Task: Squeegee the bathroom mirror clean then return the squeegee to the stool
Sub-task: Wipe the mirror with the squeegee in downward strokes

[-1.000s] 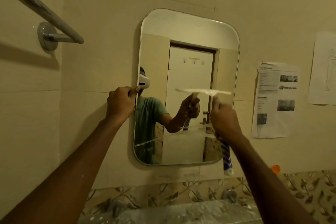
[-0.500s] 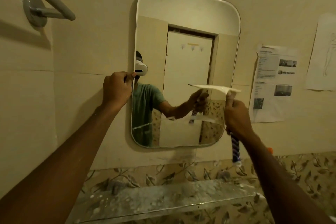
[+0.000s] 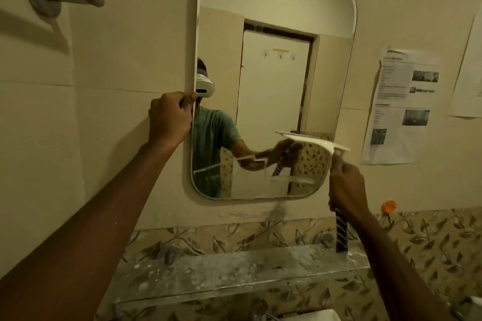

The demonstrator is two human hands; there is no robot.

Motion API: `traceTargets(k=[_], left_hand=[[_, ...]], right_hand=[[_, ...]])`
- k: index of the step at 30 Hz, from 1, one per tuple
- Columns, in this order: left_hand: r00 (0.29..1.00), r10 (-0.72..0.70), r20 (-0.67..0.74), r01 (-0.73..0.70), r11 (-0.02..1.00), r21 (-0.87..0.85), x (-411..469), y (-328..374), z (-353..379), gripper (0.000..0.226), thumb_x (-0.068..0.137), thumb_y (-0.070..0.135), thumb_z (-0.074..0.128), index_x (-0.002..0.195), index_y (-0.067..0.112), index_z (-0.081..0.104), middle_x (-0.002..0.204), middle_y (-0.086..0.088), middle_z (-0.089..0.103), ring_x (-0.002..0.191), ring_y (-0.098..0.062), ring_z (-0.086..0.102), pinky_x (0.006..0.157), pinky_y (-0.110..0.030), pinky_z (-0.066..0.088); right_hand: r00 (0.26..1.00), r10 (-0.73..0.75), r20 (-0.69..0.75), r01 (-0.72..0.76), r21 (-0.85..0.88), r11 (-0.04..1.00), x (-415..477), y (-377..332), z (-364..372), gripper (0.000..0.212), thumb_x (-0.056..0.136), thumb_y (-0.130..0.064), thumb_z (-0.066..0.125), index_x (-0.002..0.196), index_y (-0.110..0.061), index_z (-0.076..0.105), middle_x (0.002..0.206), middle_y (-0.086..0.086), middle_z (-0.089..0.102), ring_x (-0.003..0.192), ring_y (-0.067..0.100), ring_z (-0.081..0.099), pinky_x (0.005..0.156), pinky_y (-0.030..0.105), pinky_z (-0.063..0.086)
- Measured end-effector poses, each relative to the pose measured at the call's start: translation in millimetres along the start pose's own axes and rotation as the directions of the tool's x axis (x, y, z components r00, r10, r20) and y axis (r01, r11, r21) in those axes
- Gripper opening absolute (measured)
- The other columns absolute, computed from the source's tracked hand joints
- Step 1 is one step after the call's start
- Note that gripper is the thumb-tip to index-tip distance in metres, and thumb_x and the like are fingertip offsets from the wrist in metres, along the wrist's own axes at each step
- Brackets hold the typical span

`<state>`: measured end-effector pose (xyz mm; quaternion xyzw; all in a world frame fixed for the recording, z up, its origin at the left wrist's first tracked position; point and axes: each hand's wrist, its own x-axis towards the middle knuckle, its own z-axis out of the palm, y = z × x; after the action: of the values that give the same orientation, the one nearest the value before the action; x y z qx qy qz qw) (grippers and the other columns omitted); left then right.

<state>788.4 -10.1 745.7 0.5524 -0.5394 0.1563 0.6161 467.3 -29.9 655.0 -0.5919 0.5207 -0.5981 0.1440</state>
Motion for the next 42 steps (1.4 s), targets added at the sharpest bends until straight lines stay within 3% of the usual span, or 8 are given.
traceTargets(k=[8, 13, 16, 20, 23, 28, 32, 42], left_hand=[[1.000, -0.014, 0.019, 0.013, 1.000, 0.024, 1.9, 2.8, -1.5, 0.040, 0.097, 0.039, 0.050, 0.099, 0.006, 0.071, 0.084, -0.016, 0.071, 0.075, -0.032, 0.067, 0.071, -0.046, 0.058], [0.996, -0.047, 0.080, 0.050, 0.998, -0.036, 3.1, -0.1, -4.2, 0.040, 0.095, 0.041, 0.052, 0.096, 0.006, 0.070, 0.084, -0.016, 0.071, 0.075, -0.032, 0.069, 0.069, -0.049, 0.060], [0.993, -0.063, 0.103, 0.069, 0.996, -0.052, 3.6, -1.2, -4.8, 0.039, 0.096, 0.039, 0.052, 0.098, 0.005, 0.070, 0.089, -0.017, 0.071, 0.080, -0.033, 0.069, 0.072, -0.051, 0.059], [0.988, -0.064, 0.138, 0.070, 0.997, -0.038, 4.4, -2.6, -8.2, 0.040, 0.097, 0.039, 0.049, 0.094, 0.005, 0.070, 0.086, -0.016, 0.072, 0.079, -0.031, 0.069, 0.074, -0.050, 0.058], [0.978, -0.110, 0.179, 0.123, 0.990, -0.064, 4.8, 4.5, -13.6, 0.052, 0.098, 0.049, 0.041, 0.090, 0.006, 0.070, 0.083, -0.015, 0.071, 0.078, -0.031, 0.069, 0.074, -0.049, 0.059], [0.949, -0.227, 0.219, 0.256, 0.960, -0.112, 9.5, 14.7, -17.3, 0.082, 0.081, 0.079, 0.015, 0.076, 0.013, 0.063, 0.090, -0.017, 0.069, 0.083, -0.033, 0.068, 0.079, -0.051, 0.057], [0.925, -0.278, 0.261, 0.327, 0.930, -0.166, 7.4, 16.6, -20.0, 0.081, 0.089, 0.072, 0.015, 0.085, 0.008, 0.064, 0.091, -0.020, 0.068, 0.077, -0.033, 0.069, 0.072, -0.050, 0.060], [0.912, -0.262, 0.317, 0.346, 0.904, -0.250, 9.1, 15.4, -21.7, 0.085, 0.093, 0.067, 0.015, 0.092, -0.003, 0.065, 0.090, -0.024, 0.068, 0.077, -0.036, 0.069, 0.073, -0.052, 0.060]], right_hand=[[0.997, 0.074, 0.005, -0.073, -0.091, 0.993, -61.7, 55.9, 34.3, 0.064, 0.096, -0.053, 0.024, 0.060, -0.007, 0.048, 0.048, 0.008, 0.045, 0.036, 0.017, 0.038, 0.041, 0.029, 0.035], [0.990, -0.129, 0.060, 0.128, 0.032, 0.991, -9.9, -42.2, 27.9, 0.052, 0.104, -0.041, 0.027, 0.081, -0.008, 0.059, 0.069, 0.015, 0.064, 0.048, 0.025, 0.057, 0.042, 0.034, 0.050], [0.976, -0.216, 0.011, 0.216, -0.018, 0.976, 8.0, -89.5, 42.8, 0.057, 0.105, -0.040, 0.022, 0.071, -0.008, 0.056, 0.060, 0.009, 0.057, 0.048, 0.019, 0.052, 0.044, 0.029, 0.043], [0.987, -0.160, 0.030, 0.162, -0.067, 0.985, -50.7, -54.5, 76.6, 0.052, 0.105, -0.036, 0.022, 0.064, -0.018, 0.049, 0.054, 0.000, 0.048, 0.045, 0.010, 0.044, 0.039, 0.014, 0.031], [0.989, -0.067, 0.132, 0.078, -0.080, 0.994, -88.1, -30.4, 82.4, 0.051, 0.103, -0.042, 0.023, 0.071, -0.019, 0.055, 0.062, 0.003, 0.058, 0.055, 0.019, 0.056, 0.046, 0.026, 0.041], [0.977, -0.178, 0.118, 0.183, -0.037, 0.982, -15.3, -129.0, 55.3, 0.051, 0.105, -0.039, 0.026, 0.068, -0.014, 0.051, 0.059, 0.003, 0.052, 0.048, 0.017, 0.050, 0.045, 0.026, 0.046], [0.962, -0.266, 0.059, 0.267, 0.006, 0.964, 33.1, -215.2, 43.6, 0.047, 0.105, -0.037, 0.027, 0.069, -0.017, 0.049, 0.059, -0.001, 0.054, 0.039, 0.007, 0.051, 0.032, 0.016, 0.039], [0.952, -0.097, 0.289, 0.130, -0.096, 0.987, -58.8, -138.4, 69.3, 0.043, 0.103, -0.037, 0.031, 0.069, -0.019, 0.052, 0.061, -0.002, 0.054, 0.051, 0.010, 0.052, 0.044, 0.020, 0.042]])
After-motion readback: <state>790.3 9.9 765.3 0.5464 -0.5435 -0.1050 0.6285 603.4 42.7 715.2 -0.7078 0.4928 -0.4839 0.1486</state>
